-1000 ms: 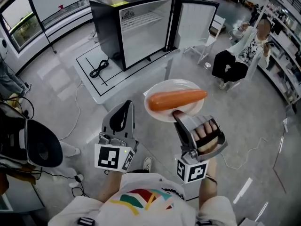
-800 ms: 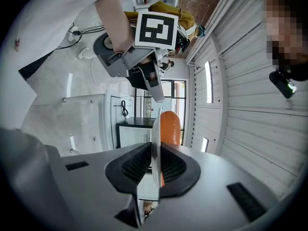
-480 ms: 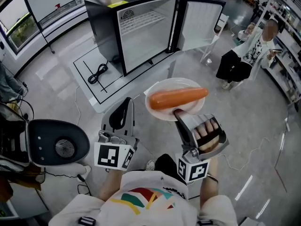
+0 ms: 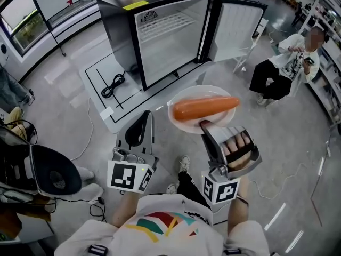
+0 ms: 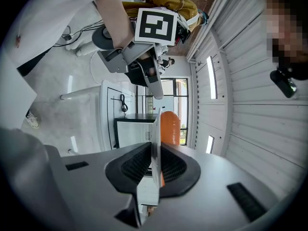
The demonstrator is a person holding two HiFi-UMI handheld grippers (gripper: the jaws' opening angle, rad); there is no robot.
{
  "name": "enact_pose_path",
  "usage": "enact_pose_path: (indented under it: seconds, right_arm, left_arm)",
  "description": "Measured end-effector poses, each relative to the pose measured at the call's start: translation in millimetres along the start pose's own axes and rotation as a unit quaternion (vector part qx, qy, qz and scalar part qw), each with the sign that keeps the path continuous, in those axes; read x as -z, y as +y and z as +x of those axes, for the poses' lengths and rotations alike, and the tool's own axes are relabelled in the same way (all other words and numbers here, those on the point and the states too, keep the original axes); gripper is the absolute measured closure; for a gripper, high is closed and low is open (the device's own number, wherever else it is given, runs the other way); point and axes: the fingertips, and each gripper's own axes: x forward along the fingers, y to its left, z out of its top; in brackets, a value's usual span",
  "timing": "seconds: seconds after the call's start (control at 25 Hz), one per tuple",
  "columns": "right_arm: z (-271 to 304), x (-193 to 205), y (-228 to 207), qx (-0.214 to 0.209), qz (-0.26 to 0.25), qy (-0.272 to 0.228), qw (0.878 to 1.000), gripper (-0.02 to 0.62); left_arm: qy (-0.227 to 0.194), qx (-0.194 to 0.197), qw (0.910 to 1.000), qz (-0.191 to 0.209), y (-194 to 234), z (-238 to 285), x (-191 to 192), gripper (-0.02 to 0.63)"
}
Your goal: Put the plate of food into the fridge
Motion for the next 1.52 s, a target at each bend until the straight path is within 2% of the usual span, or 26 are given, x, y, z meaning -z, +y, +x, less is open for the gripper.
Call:
enact_pose_path:
  seconds: [0.36, 0.96, 1.52]
  right_arm:
    - [58.1, 32.0, -4.9, 0.002, -0.005, -0.033, 0.999, 0.555]
    - [166.7, 109.6, -11.6, -0.005, -0.01, -0.075, 0.997, 0.554]
    - [226.5, 149.5, -1.2, -0.013, -0.003, -0.118, 0.993, 0.554]
  left_arm:
    - [-0.001, -0.028, 0.9996, -0.001, 17.5, 53.6, 10.1, 0.6]
    - [0.007, -0.091, 0.9958, 0.008, 56.4, 160.0, 27.0, 0.6]
    - [0.011, -0.146, 0.989, 0.023, 75.8, 213.6, 40.8, 0.6]
